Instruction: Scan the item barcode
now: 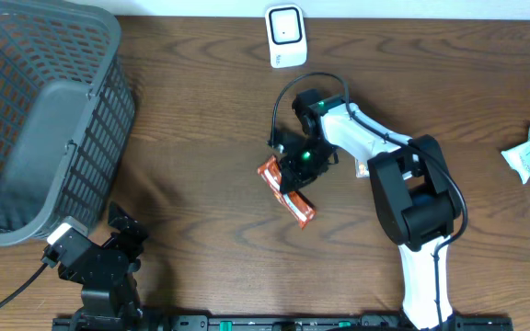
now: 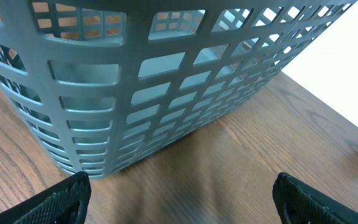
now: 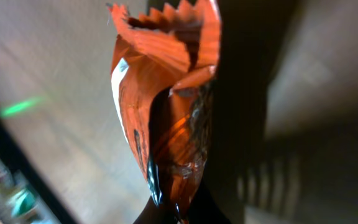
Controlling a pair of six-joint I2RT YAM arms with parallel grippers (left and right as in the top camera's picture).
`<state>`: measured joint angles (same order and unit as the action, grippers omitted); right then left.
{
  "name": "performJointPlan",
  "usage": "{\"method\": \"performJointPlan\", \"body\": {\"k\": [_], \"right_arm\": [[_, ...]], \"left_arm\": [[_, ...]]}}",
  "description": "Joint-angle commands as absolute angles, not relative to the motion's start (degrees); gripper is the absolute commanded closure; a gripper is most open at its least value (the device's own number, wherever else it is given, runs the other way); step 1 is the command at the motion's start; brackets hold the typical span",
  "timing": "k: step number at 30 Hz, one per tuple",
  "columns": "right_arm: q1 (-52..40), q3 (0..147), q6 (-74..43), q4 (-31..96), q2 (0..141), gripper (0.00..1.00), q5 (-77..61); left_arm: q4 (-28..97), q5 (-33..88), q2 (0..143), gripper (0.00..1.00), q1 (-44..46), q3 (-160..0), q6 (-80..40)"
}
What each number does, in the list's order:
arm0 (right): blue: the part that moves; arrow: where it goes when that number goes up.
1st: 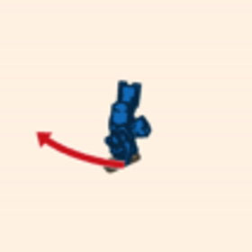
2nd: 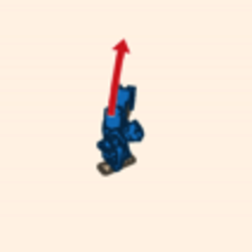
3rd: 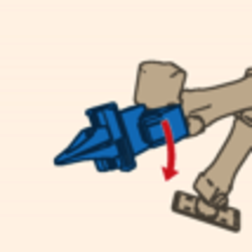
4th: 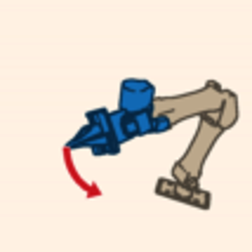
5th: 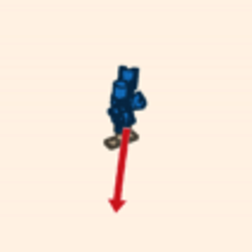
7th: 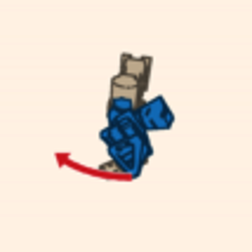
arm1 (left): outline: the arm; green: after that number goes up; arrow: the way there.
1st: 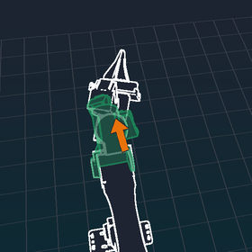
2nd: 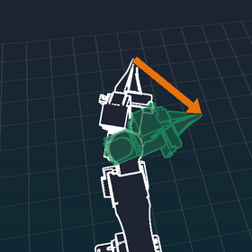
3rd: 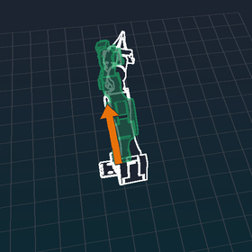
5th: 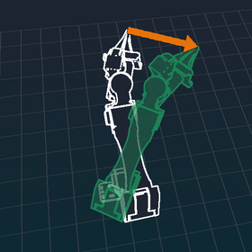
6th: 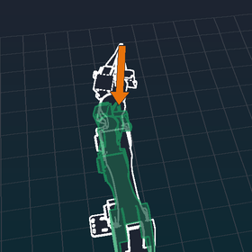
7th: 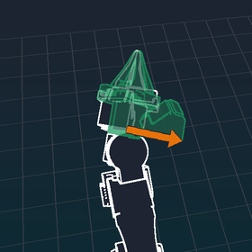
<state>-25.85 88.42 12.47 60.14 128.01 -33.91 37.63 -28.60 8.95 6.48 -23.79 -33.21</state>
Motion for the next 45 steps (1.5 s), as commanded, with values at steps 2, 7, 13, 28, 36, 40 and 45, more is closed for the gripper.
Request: {"method": "performJointPlan", "body": {"k": [2, 7, 13, 28, 36, 40, 45], "right_arm": [[-24.99, 91.92, 17.61, 64.82, 128.97, 0.99, -43.05], [-22.26, 93.60, 20.21, 68.10, 123.83, 0.99, -56.58], [-20.27, 93.60, 20.21, 68.90, 118.10, 0.99, -61.67], [-22.02, 93.60, 18.87, 69.41, 106.89, 0.99, -57.49], [-30.33, 93.60, 7.94, 57.65, 105.10, 0.98, -25.50], [-34.85, 93.51, 10.63, 49.50, 105.27, 0.99, -6.90], [-37.04, 93.51, 19.86, 33.76, 107.44, 0.99, 9.50]], "left_arm": [[37.69, -28.93, 8.75, 0.07, 6.61, -23.94, -33.30], [37.69, -28.93, 8.75, 0.07, 6.61, -23.94, -33.30], [37.69, -28.91, 8.75, 0.07, 6.61, -23.94, -33.30], [37.69, -28.93, 8.75, 0.07, 6.61, -23.94, -33.30], [37.69, -28.93, 8.75, 0.07, 6.61, -23.94, -33.30], [37.69, -28.91, 8.75, 0.07, 6.61, -23.94, -33.30], [37.69, -28.93, 8.75, 0.07, 6.61, -23.94, -33.30]]}}
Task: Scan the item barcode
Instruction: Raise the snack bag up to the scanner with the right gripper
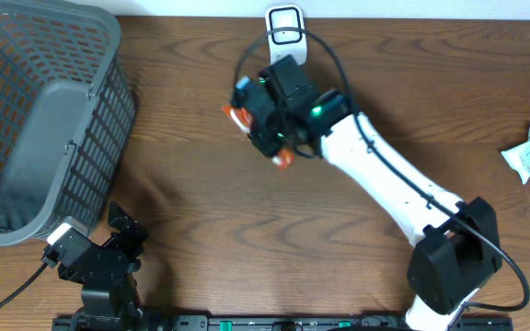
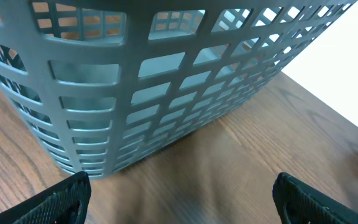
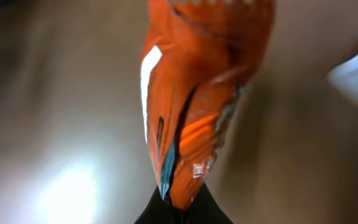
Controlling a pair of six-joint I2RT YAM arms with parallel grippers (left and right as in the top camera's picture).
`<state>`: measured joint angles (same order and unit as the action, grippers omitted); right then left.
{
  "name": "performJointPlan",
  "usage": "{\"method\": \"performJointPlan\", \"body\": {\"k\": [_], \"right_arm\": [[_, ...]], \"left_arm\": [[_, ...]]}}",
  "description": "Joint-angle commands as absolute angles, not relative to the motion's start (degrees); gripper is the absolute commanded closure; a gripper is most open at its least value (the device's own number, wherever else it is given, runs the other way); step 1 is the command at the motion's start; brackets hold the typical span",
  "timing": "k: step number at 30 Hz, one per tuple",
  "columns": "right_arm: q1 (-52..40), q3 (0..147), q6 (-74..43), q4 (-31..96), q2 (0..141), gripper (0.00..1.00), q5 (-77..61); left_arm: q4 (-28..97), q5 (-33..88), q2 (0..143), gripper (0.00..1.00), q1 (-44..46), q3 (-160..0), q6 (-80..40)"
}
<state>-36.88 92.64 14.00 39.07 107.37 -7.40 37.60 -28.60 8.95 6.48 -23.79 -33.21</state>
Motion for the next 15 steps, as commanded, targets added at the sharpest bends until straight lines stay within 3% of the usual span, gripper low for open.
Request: {"method": "performJointPlan", "body": {"k": [1, 8, 15], "right_arm": [[-36.60, 93.51, 21.74, 30.48, 108.47, 0.99, 10.44], [-31.18, 93.54, 31.38, 7.75, 116.64, 0.99, 15.22], [-28.93, 93.86, 41.50, -23.31, 127.68, 0.99, 19.03]], "left_arm": [[37.69, -28.91, 8.75, 0.07, 6.61, -23.94, -33.30], [37.69, -28.91, 8.75, 0.07, 6.61, -23.94, -33.30], [37.69, -28.91, 8.75, 0.07, 6.61, -23.94, -33.30]]}}
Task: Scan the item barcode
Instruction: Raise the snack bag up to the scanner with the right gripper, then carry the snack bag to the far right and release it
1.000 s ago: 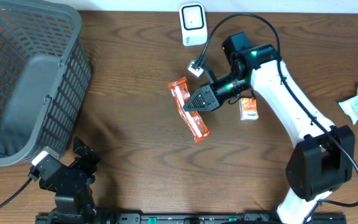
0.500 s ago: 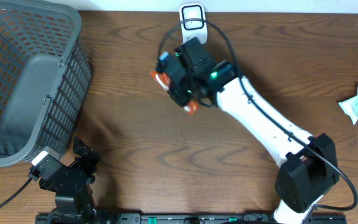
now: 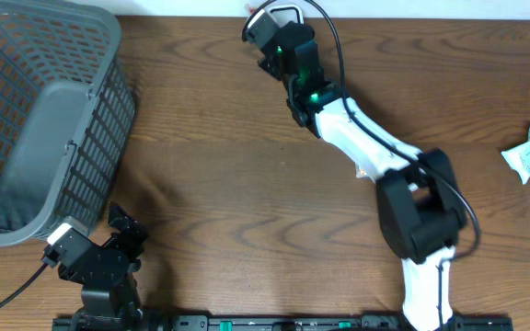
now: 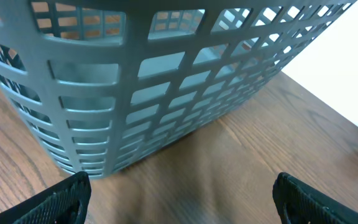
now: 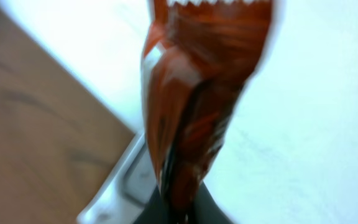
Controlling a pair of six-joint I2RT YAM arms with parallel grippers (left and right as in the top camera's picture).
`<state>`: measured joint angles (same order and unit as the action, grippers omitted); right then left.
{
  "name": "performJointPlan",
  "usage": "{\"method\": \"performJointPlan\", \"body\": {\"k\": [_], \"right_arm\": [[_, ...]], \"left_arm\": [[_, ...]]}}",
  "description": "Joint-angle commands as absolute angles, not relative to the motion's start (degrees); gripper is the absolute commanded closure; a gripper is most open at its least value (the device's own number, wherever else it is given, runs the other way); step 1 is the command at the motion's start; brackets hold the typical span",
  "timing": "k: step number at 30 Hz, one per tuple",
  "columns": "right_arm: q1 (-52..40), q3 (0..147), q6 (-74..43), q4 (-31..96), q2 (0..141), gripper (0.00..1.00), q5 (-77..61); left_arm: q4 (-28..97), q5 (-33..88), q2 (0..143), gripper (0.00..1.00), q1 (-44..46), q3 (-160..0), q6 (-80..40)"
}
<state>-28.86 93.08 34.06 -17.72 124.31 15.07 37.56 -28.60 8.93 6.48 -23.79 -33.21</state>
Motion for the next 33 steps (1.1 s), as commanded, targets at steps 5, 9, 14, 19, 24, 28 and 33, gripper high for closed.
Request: {"method": "performJointPlan", "body": {"k": [5, 9, 14, 19, 24, 28, 33], "right_arm": [[-28.16, 100.20, 50.61, -32.34, 136.14, 0.99, 19.64], [-27.66, 109.69, 53.52, -32.16, 144.40, 0.99, 19.70], [-27.68, 118.15, 56.40, -31.00, 152.31, 0.99, 21.76], [-27.59, 118.13, 59.07, -25.89, 152.55, 0.99, 20.91], [-27.59, 118.13, 60.20, -15.46, 149.80, 0.99, 22.11], [-27.24, 118.13, 54.61, -0.54, 142.74, 0.99, 23.73], [-25.36, 118.13, 52.93, 26.04, 131.85, 0.99, 24.86]], "left_arm": [[37.69, -28.91, 8.75, 0.07, 6.61, -23.94, -33.30], [37.69, -28.91, 8.75, 0.07, 6.61, -23.94, -33.30], [37.69, -28.91, 8.75, 0.07, 6.61, -23.94, -33.30], [37.69, -28.93, 8.75, 0.07, 6.61, -23.94, -33.30], [37.69, -28.93, 8.75, 0.07, 6.61, -23.94, -33.30], [37.69, -28.93, 8.75, 0.07, 6.61, -23.94, -33.30], [37.69, -28.91, 8.75, 0.07, 6.61, -23.94, -33.30]]}}
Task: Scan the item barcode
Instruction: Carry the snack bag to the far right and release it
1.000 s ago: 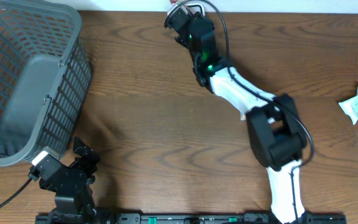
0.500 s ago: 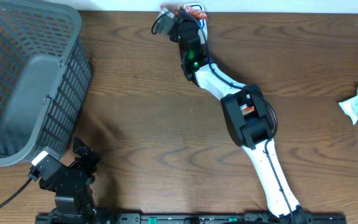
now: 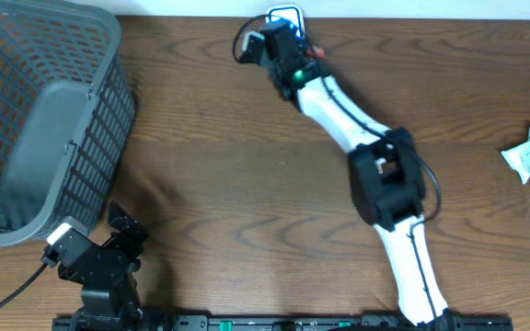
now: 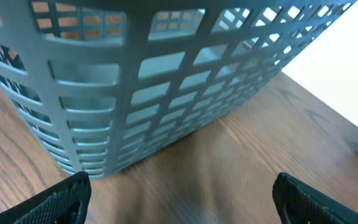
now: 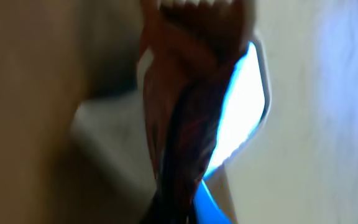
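A crinkled orange snack packet fills the middle of the right wrist view, pinched by my right gripper, which is shut on its lower end. Right behind it the white barcode scanner glows bright blue-white. From overhead, the right gripper is stretched to the table's far edge, just in front of the scanner, and only a sliver of the packet shows. My left gripper is open near the front left, holding nothing.
A large grey slatted basket stands at the far left, close before the left gripper; it also fills the left wrist view. A white wrapped item lies at the right edge, with another small object beside it.
The right gripper has turned the packet to face the scanner, whose window now glows blue behind it. The left arm has not moved.
My right gripper first held the orange packet low at mid-table. Then it held it farther back, just short of the scanner. Then it was at the table's far edge by the scanner, and now the packet is against the lit scanner window.
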Controlling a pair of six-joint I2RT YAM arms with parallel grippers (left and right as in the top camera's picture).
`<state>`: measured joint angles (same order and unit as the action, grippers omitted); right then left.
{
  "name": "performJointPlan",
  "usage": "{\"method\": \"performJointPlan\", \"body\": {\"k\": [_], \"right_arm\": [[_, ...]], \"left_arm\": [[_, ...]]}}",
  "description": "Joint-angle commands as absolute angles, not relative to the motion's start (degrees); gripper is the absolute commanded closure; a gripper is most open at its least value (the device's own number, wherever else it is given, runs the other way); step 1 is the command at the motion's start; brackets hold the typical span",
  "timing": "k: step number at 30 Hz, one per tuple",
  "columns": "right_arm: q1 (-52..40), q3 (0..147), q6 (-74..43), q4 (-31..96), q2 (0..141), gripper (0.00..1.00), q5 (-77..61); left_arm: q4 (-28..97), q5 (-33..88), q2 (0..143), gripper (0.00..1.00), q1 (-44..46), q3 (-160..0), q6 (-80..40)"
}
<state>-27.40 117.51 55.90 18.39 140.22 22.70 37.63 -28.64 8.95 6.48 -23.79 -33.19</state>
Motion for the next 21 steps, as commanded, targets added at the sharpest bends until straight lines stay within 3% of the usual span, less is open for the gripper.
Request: {"method": "performJointPlan", "body": {"k": [1, 10, 21], "right_arm": [[-24.75, 118.13, 51.27, 30.72, 130.28, 0.99, 25.04], [-11.16, 117.84, 31.44, 57.63, 125.82, 0.99, 24.93], [11.09, 104.20, 9.37, 54.15, 125.93, 0.99, 14.48]], "left_arm": [[37.69, -28.91, 8.75, 0.07, 6.61, -23.94, -33.30], [37.69, -28.93, 8.75, 0.07, 6.61, -23.94, -33.30], [37.69, -28.93, 8.75, 0.07, 6.61, -23.94, -33.30]]}}
